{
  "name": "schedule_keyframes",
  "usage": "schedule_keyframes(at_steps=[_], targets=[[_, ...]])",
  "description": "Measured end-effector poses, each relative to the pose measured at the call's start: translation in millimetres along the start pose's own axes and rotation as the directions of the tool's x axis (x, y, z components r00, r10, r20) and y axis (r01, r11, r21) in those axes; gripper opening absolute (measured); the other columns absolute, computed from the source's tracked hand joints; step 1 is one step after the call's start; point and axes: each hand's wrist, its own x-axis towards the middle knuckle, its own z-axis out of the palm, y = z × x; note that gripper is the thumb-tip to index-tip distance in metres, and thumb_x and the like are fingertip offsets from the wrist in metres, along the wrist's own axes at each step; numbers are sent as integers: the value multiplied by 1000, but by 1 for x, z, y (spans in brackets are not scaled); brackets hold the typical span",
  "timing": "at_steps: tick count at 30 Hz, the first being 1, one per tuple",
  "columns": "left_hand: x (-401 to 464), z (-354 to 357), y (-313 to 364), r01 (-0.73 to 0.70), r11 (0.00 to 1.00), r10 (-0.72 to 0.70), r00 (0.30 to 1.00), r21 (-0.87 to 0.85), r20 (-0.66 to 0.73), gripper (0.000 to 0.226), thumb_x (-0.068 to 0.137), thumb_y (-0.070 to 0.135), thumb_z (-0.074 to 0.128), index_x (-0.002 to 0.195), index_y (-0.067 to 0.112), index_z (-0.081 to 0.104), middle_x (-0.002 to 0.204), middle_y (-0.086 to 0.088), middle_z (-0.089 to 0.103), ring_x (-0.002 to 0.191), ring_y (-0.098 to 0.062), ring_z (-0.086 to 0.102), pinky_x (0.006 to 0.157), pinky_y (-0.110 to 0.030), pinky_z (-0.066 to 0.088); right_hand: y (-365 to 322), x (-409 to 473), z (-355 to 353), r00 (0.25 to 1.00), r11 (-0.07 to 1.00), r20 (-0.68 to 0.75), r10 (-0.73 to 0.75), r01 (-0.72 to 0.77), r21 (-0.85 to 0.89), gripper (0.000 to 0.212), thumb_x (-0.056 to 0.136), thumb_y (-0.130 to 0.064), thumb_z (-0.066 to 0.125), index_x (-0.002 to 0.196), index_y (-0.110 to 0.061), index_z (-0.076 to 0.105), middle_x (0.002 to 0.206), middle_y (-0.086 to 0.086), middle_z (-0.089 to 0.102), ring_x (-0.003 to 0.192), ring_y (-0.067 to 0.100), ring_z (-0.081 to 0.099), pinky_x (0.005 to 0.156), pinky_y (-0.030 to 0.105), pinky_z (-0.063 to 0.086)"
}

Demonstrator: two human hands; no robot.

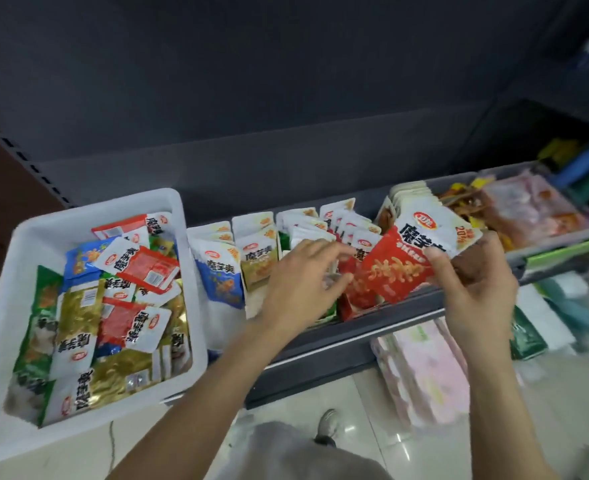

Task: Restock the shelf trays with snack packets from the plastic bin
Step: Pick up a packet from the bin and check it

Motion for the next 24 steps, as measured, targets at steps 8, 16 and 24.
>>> schedule_keyframes(at_steps=[8,16,24], targets=[[0,41,-26,-32,957,-1,993,288,116,32,90,31,56,122,26,59,124,7,54,120,-13,41,100,-33,40,92,26,31,976,895,215,24,74,-439,17,91,-20,61,106,-15,53,100,2,71,88,22,68,67,32,53],[-3,37,-33,-35,988,42,998,149,-45,26,90,32,51,110,23,66,110,7,64,107,-11,53,88,-33,49,75,24,37,998,977,-60,-21,8,-213,17,91,-14,61,108,-13,62,103,-2,66,96,6,60,81,27,54],[-63,-22,-79,108,993,-72,848,38,-525,28,91,28,50,85,8,69,82,3,67,78,-6,54,69,-25,43,-9,-16,88,876,973,454,-164,220,-72,18,92,-20,59,110,-20,61,92,-8,71,84,0,64,70,7,48]])
